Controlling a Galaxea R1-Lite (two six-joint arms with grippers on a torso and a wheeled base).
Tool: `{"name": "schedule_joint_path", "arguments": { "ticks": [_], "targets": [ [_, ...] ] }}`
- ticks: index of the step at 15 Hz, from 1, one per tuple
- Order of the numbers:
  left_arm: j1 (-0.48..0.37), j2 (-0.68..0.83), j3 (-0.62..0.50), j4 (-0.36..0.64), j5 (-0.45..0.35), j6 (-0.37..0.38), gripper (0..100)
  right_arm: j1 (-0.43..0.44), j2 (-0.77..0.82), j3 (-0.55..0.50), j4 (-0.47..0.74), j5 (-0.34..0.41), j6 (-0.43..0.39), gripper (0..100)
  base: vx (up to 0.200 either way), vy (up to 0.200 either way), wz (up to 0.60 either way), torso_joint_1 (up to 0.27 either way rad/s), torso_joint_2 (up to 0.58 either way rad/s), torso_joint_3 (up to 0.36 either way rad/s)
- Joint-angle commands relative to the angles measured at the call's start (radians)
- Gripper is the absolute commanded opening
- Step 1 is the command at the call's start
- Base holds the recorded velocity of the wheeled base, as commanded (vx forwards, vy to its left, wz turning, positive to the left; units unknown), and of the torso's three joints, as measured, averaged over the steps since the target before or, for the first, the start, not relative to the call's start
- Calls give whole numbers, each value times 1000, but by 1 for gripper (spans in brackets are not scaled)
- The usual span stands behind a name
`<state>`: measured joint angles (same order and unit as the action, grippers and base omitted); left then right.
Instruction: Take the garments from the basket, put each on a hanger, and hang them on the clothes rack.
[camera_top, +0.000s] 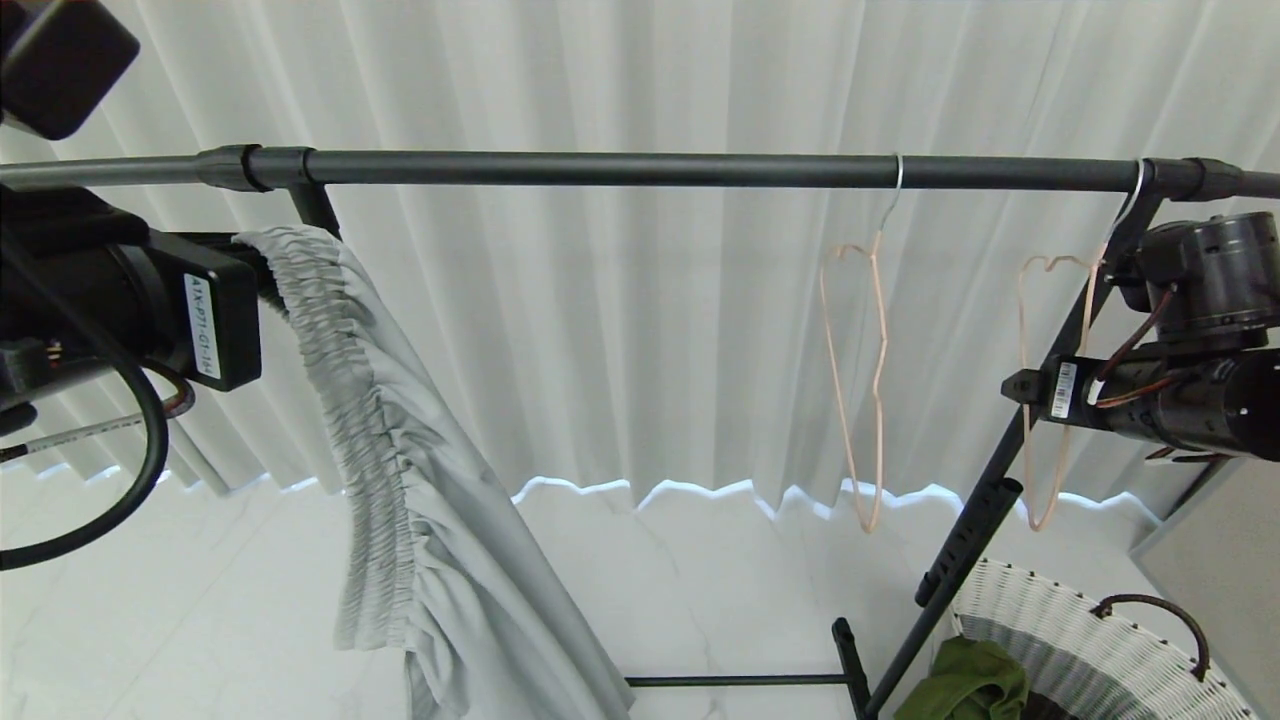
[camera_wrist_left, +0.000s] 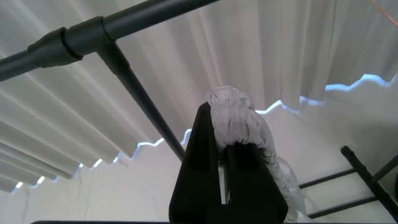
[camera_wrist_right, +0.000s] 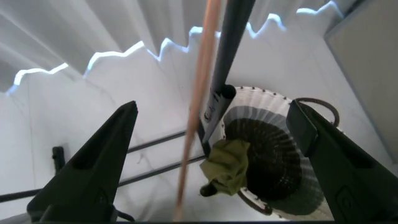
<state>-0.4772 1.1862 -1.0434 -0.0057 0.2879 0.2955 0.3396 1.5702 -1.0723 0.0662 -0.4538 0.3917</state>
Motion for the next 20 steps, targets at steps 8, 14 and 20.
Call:
{"name": "schedule_joint_path", "arguments": {
  "ticks": [8,14,20],
  "targets": [
    [-3,1,3,0,1,-1,0,-4,34,-8,1,-5,19,0,0,0,0,0,0,0],
    [-3,1,3,0,1,-1,0,1,17,-5,3,-5,13,0,0,0,0,0,0,0],
    [-3,1,3,-2,1,-1,0,4,-55,17,-5,3,-111,0,0,0,0,0,0,0]
  ]
}}
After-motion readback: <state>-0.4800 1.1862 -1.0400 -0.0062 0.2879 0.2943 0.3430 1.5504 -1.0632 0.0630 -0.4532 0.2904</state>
